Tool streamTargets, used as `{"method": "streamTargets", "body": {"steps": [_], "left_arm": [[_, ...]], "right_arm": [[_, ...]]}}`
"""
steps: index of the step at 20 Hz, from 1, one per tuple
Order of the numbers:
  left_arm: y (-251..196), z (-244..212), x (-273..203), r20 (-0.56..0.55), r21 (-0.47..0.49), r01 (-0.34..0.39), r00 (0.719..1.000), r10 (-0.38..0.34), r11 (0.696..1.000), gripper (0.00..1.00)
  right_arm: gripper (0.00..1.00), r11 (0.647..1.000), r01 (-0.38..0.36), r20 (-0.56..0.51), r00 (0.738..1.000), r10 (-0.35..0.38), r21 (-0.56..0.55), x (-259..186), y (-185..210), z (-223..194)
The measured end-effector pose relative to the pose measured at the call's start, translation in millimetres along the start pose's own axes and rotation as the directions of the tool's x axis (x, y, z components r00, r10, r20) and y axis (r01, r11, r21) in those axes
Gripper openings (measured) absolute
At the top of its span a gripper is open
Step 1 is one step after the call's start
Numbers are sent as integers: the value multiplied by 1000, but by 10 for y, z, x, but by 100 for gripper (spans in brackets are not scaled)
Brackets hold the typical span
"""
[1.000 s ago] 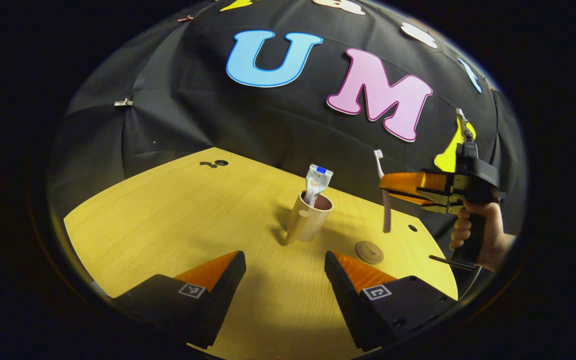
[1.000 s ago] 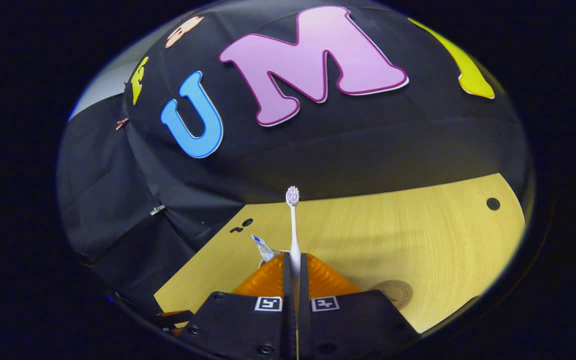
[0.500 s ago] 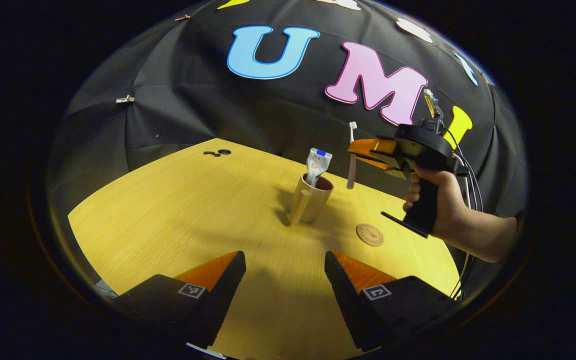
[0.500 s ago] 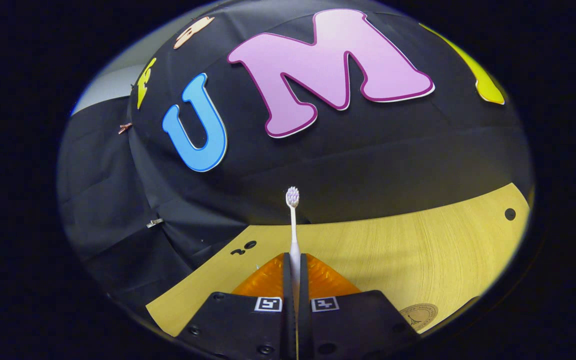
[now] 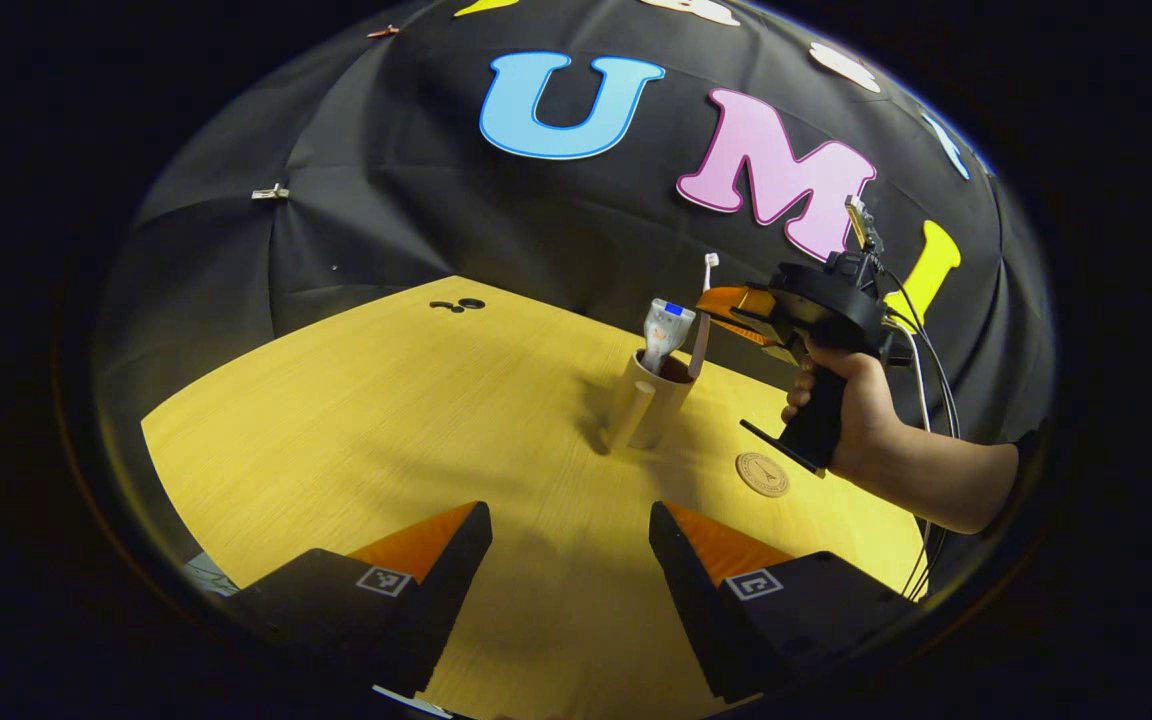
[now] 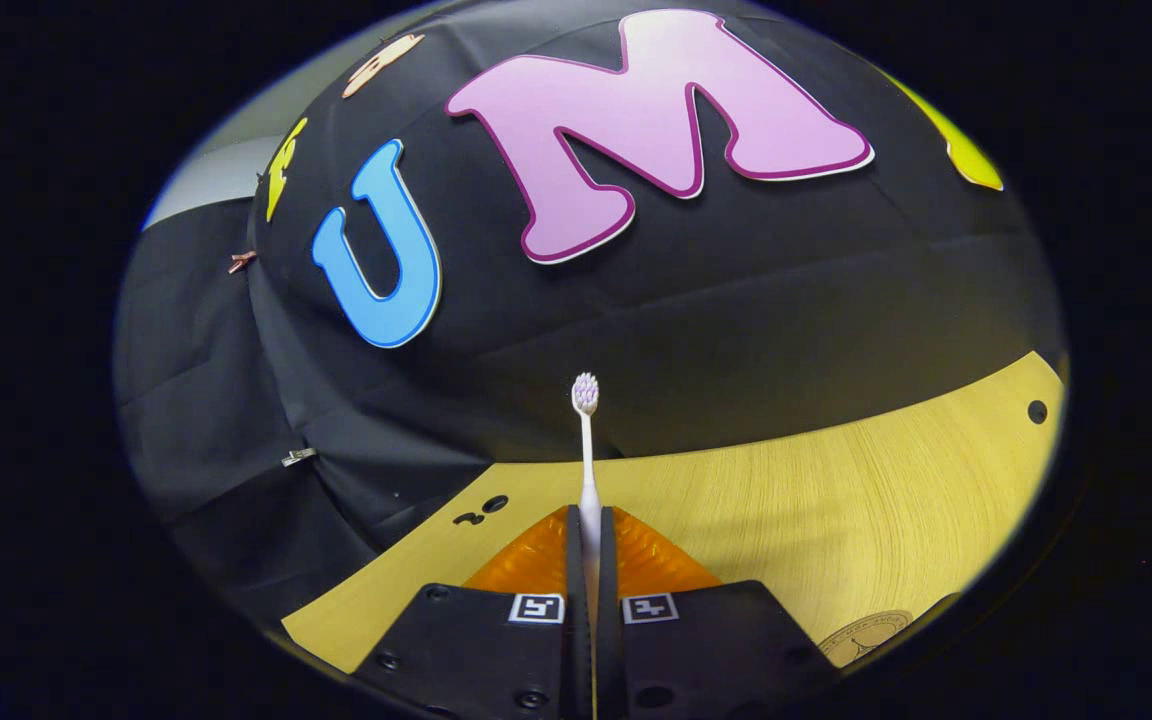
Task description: Put the toothbrush and toothpaste on the desktop into the cup, then pick up the cup and place it on the coaster on the desktop.
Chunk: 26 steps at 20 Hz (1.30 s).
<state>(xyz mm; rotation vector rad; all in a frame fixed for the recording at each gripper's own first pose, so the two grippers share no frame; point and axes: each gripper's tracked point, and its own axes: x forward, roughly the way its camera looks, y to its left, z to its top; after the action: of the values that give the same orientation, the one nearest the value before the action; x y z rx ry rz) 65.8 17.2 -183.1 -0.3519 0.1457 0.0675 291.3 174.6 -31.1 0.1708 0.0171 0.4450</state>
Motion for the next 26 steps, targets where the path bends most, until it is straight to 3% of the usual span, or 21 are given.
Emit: {"method": "streamTargets", "body": {"steps": [6, 7, 8, 9, 12, 17, 19, 20, 21, 26], "left_arm": [[66, 41, 63, 12, -29, -19, 1000, 19, 999, 98], [49, 69, 76, 15, -30, -17, 1000, 18, 999, 98], [37, 91, 82, 17, -27, -15, 1000, 16, 1000, 98], [38, 80, 95, 18, -20, -14, 1000, 15, 1000, 98], [-15, 114, 135, 15, -3, -2, 1000, 3, 1000, 98], [-95, 223, 240, 11, 25, 26, 1000, -26, 999, 98], [-137, 273, 315, 2, 51, 43, 999, -44, 998, 98], [-157, 302, 358, -5, 68, 56, 998, -56, 996, 98], [-171, 329, 403, -15, 88, 69, 998, -68, 994, 98], [-388, 332, 686, -145, 140, 214, 970, -193, 967, 98]], "right_arm": [[6, 1000, 30, -26, 999, -30, 1, 107, -102, -233], [19, 999, 38, -31, 999, -38, 1, 110, -129, -277], [19, 999, 48, -37, 998, -48, -4, 114, -146, -320], [8, 998, 56, -48, 997, -56, -7, 112, -162, -370], [11, 998, 61, -88, 994, -61, -7, 77, -177, -488], [96, 991, 136, -67, 988, -136, -3, -183, -484, -289], [98, 983, 183, -71, 981, -183, -3, -331, -700, -202], [84, 979, 206, -70, 976, -206, -2, -411, -810, -151], [98, 973, 229, -70, 971, -228, -1, -499, -921, -99], [98, 939, 342, -70, 937, -343, -24, -1059, -1533, 59]]}}
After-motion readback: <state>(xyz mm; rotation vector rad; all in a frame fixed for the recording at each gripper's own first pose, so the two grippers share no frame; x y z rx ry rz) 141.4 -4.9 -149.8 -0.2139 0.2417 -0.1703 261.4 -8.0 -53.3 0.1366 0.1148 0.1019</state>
